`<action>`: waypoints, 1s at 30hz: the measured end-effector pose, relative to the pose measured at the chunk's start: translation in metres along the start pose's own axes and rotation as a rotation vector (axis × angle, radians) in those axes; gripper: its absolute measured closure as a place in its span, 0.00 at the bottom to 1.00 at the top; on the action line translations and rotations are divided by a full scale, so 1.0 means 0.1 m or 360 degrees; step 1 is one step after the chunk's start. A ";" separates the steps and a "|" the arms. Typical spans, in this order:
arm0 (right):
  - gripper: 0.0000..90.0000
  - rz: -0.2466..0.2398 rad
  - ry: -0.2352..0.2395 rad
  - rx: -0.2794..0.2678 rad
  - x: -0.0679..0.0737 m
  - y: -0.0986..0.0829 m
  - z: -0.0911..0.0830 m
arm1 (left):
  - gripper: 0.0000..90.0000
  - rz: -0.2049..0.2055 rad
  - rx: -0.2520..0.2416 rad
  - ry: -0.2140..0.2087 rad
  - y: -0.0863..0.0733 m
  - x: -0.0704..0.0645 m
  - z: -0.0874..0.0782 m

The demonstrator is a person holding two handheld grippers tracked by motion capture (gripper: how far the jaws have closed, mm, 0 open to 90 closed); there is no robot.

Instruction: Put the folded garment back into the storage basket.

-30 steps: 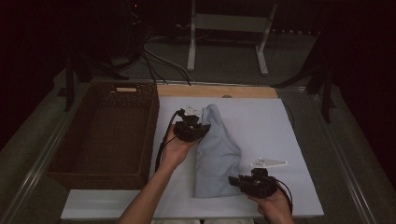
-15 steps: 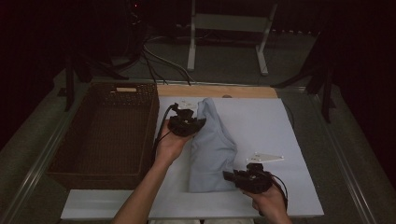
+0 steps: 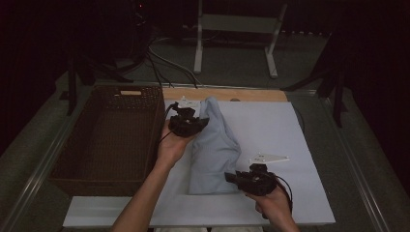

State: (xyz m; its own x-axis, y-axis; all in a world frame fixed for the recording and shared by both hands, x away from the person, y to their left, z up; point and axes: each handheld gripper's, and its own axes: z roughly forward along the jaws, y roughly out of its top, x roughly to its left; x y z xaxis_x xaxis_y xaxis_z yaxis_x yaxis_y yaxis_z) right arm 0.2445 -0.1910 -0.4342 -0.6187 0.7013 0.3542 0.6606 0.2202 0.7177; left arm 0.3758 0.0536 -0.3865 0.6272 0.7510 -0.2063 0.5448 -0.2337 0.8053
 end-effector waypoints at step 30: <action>0.87 -0.0021 0.0062 -0.0011 0.14 0.32 0.06 | 0.92 -0.0036 -0.0026 0.0019 0.15 0.16 -0.21</action>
State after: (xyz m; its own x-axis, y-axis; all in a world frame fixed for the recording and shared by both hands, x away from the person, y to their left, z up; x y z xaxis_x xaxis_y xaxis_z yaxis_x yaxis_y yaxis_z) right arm 0.2594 -0.1698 -0.4094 -0.6436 0.6713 0.3677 0.6493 0.2246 0.7266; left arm 0.3828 0.0753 -0.3663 0.6080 0.7634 -0.2181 0.5495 -0.2064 0.8096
